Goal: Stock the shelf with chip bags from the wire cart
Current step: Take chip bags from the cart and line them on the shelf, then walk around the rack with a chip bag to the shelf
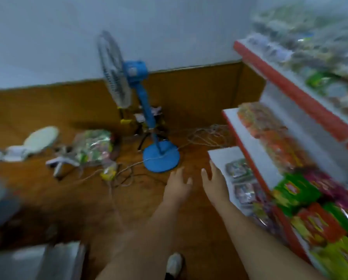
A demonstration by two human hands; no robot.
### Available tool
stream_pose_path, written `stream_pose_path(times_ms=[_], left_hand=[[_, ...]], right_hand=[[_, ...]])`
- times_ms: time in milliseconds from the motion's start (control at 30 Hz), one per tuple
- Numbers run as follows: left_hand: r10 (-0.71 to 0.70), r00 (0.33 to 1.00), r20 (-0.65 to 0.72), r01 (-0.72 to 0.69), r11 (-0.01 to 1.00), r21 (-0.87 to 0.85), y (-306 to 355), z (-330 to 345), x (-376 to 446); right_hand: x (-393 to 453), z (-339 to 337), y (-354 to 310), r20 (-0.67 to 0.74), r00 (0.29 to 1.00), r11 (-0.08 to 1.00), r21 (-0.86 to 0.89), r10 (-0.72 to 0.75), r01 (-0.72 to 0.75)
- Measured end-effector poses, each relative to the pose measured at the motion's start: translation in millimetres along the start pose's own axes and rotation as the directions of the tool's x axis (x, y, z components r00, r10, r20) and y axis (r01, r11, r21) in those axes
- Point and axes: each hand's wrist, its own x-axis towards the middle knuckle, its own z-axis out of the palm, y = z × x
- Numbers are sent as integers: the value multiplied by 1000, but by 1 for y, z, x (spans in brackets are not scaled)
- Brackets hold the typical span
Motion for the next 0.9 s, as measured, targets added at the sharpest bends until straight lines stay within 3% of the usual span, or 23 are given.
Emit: stream_pose_path(times_ms=[133, 200, 367, 533, 667, 733, 900], left_hand=[[-288, 934, -212, 265, 955, -132, -107, -71, -77], [-433, 847, -308, 377, 898, -227, -157, -104, -121], [-670, 586, -456, 479, 740, -473, -266, -166, -252], [-807, 312, -501, 430, 590, -684, -354, -207, -380], [-866, 126, -484, 424, 488, -763, -423, -222, -499], [-893, 29, -449, 444, 414, -795, -456, -224, -565], [-928, -173, -329, 472, 215, -855, -515, -209, -710]], right_hand=[[-41, 109, -74, 363, 910, 975, -19, -201, 223], [-83, 162, -106, 487, 826, 948, 17, -285, 317], [-231, 256, -172, 765, 469, 821, 132, -440, 555], [-371, 344, -206, 886, 90, 604, 233, -456, 762], [-505, 395, -234, 910, -77, 470, 281, -407, 837], [-575, 418, -237, 938, -121, 423, 259, -325, 868], [-726, 452, -217, 921, -342, 375, 387, -185, 842]])
